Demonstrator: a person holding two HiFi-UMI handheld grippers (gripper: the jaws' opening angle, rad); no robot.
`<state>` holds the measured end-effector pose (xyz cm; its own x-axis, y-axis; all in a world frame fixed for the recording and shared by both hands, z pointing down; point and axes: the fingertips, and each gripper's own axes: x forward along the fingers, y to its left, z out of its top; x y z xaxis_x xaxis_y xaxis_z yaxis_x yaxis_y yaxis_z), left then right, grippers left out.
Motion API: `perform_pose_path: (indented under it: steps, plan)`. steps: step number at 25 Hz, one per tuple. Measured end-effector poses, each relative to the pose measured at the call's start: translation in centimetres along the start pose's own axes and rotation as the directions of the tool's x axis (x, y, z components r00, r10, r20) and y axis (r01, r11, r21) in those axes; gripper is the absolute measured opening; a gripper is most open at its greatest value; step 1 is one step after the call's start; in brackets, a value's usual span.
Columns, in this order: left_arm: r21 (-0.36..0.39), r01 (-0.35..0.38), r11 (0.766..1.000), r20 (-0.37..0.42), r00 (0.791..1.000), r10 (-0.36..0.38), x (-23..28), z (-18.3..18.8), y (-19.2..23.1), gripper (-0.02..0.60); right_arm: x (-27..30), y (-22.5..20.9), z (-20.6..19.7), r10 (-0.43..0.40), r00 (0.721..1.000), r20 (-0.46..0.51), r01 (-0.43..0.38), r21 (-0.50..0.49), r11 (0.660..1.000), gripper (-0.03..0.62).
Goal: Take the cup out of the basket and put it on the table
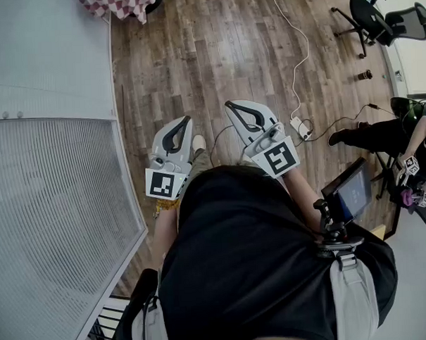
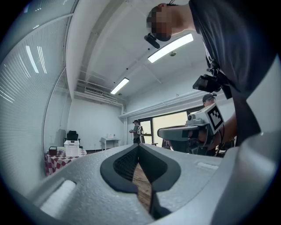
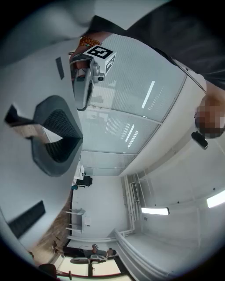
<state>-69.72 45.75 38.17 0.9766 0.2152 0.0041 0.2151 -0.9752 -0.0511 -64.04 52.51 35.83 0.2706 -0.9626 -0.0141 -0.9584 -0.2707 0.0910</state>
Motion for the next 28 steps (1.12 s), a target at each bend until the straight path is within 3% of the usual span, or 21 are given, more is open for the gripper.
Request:
perform_pose_path:
  steps: [18, 22, 28]
  plan:
    - [-0.009, 0.011, 1.0, 0.02, 1.0, -0.011, -1.7, -1.1, 8.7, 0.006, 7.7, 2.0, -1.1, -0.026, 0.999, -0.034, 0.026, 0.003, 1.0, 0.012]
    - [-0.032, 0.031, 0.999, 0.021, 0.999, -0.03, -3.1, -2.9, 12.4, 0.006, 11.6, 4.1, -2.4, -0.042, 0.997, -0.065, 0.041, -0.027, 0.999, 0.012]
    - [-0.012, 0.088, 0.996, -0.007, 0.996, -0.088, -1.9, -2.0, 12.9, 0.006, 13.3, 3.1, -0.9, -0.071, 0.996, -0.058, 0.071, -0.005, 0.997, 0.012]
